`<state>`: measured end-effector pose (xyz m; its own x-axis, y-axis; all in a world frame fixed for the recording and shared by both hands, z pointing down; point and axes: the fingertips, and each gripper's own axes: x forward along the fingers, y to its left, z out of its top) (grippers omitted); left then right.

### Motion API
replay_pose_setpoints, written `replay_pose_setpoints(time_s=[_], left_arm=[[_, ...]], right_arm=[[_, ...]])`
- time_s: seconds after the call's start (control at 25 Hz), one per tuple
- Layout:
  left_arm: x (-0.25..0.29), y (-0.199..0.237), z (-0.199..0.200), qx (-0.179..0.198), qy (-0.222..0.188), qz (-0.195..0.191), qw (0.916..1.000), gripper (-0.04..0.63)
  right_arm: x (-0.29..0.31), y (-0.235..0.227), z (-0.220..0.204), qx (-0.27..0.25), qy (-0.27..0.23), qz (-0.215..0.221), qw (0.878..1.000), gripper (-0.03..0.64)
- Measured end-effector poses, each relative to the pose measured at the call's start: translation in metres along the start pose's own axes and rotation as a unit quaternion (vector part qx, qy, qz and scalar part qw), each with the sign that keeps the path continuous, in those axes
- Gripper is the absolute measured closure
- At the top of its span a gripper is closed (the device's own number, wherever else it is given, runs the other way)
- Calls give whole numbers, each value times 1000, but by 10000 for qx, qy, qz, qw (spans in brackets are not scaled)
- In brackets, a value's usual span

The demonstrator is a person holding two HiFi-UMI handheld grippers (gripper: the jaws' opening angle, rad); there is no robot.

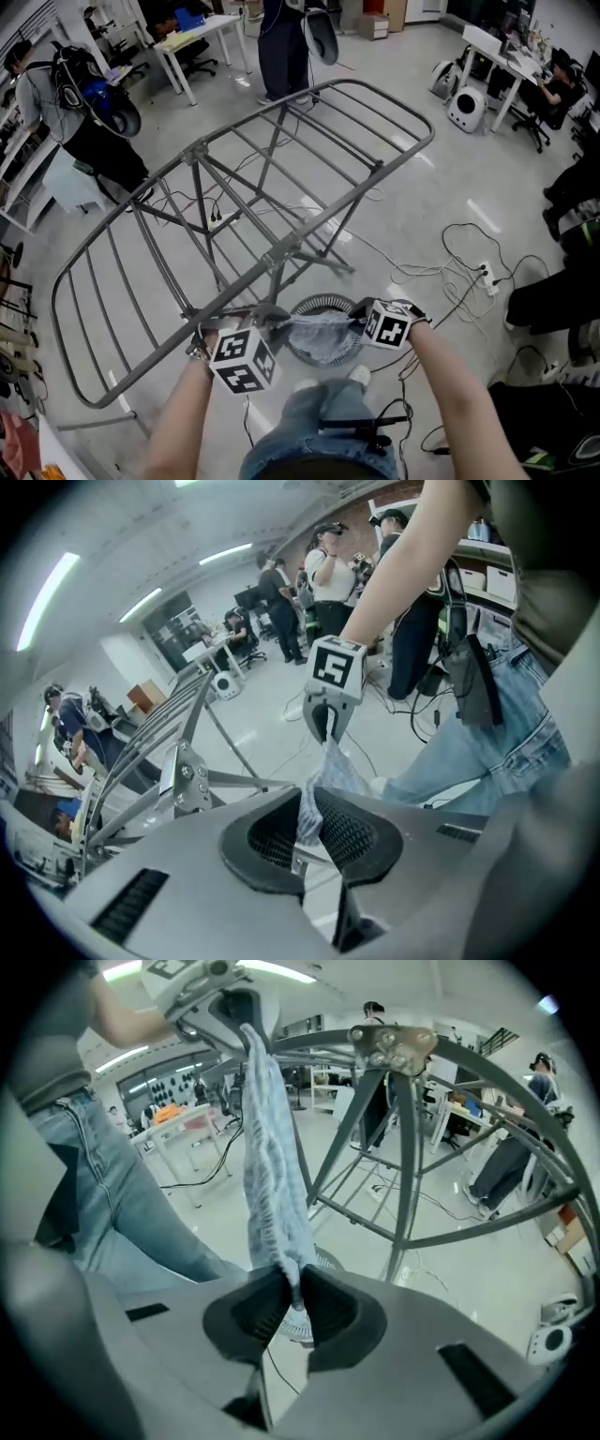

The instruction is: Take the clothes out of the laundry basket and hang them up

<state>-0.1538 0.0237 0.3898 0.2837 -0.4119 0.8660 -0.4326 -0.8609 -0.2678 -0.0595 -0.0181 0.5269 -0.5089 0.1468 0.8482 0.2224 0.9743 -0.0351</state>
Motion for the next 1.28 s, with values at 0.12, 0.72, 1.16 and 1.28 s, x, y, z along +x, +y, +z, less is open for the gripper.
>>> replay_pose_setpoints(time_s=[0.12,0.72,1.16,1.28], left_arm=[[1,9,-2,-171,-89,94,9998,557],[-44,29,2,-372,-969,806,9913,557],[-111,59,11,-419,-904,2127,9720,557],[-129,60,-4,-768,-757,2503,9621,557]], right_arm=[[-37,-14,-3,383,9,-530,9979,577],[-184,-7,69,464,609,-2957,9522,580],[-239,-16,135,-365,63,-3444,9381,580],[-236,-19,160,-845,-130,-3311,9397,580]])
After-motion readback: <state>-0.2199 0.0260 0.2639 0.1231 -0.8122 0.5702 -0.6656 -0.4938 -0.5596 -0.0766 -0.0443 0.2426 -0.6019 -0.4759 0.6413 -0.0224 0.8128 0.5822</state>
